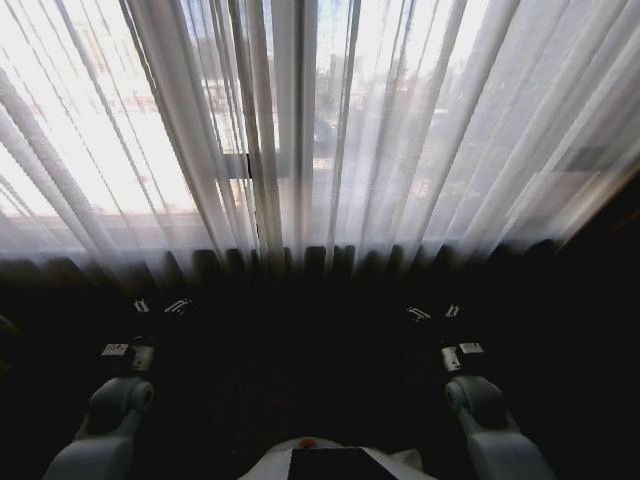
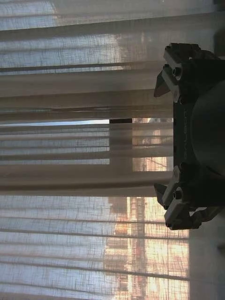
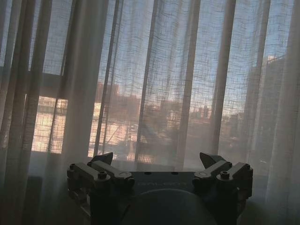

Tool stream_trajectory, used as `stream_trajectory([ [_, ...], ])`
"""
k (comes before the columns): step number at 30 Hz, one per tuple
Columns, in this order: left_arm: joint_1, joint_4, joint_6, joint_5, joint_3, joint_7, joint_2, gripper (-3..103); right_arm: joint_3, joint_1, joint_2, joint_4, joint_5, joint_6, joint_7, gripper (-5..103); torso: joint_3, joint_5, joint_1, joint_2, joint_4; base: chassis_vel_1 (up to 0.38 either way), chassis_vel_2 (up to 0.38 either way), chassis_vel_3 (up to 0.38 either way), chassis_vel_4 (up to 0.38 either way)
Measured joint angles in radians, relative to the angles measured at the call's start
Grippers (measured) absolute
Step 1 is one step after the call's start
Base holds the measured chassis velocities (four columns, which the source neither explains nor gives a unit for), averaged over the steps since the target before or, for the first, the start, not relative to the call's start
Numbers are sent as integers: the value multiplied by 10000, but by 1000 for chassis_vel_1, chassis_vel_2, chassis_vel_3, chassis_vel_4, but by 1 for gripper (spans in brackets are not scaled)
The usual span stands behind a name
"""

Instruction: Open the curtains by pulling them apart, changing their state from closed to fully open.

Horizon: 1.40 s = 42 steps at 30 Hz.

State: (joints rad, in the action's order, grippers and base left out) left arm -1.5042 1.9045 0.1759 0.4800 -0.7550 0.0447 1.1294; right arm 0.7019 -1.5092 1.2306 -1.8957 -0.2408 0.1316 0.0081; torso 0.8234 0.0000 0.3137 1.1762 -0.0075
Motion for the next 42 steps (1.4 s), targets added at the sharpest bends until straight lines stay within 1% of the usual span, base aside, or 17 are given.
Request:
stream_trajectory([
  [2,1,68,-3,-45,133,-71,107,100,-41,-14,56,-85,9,-4,91,100,0,0,0,0,0,0,0,0,0],
  [3,-25,232,-57,-85,234,-101,185,100,-102,-41,102,-280,15,-126,208,100,0,0,0,0,0,0,0,0,0],
  [4,-78,483,-220,-100,299,-115,213,100,-142,-97,121,-636,18,-557,336,100,0,1,0,-1,0,0,0,0,0],
  [5,-78,483,-220,-100,299,-115,213,100,-142,-97,121,-636,18,-557,336,100,0,1,0,-1,0,0,0,0,0],
  [8,-125,1206,-890,11,385,-165,189,100,-181,-238,8,-1624,-36,-1969,455,100,-1,-1,0,0,-2,0,0,0,0],
  [9,-125,1206,-890,11,385,-165,189,100,-181,-238,8,-1624,-36,-1969,455,100,-1,-1,0,0,-2,0,0,0,0],
  [11,-185,1561,-1205,-22,465,-267,195,100,-209,-260,-68,-1879,2,-2543,487,100,0,0,0,0,1,0,0,0,0],
  [12,-214,1679,-1306,-49,488,-319,204,100,-213,-268,-99,-1910,24,-2647,480,100,0,1,0,0,0,0,0,0,0],
  [15,-249,1821,-1369,-146,496,-380,227,100,-249,-263,-140,-1940,38,-2677,479,100,-1,2,0,0,-1,0,0,0,0],
  [21,-335,1935,-1394,-407,290,-502,221,100,-367,-192,-187,-2130,60,-2405,459,100,0,0,0,0,0,0,0,0,0],
  [24,-387,2004,-1494,-463,144,-543,216,100,-407,-142,-188,-2216,51,-2472,458,100,0,0,0,0,0,0,0,0,0],
  [28,-470,2068,-1683,-660,-22,-685,270,100,-515,-55,-197,-2265,-126,-2754,448,100,0,0,0,0,0,0,0,0,0],
  [36,-561,2105,-1691,-810,-115,-706,340,100,-539,33,-304,-2091,-189,-2744,396,100,0,0,0,0,0,0,0,0,0],
  [42,-541,2116,-1692,-960,13,-707,360,100,-500,12,-342,-1984,-236,-2544,396,100,-1,1,-1,1,-1,-28,33,26,-26],
])
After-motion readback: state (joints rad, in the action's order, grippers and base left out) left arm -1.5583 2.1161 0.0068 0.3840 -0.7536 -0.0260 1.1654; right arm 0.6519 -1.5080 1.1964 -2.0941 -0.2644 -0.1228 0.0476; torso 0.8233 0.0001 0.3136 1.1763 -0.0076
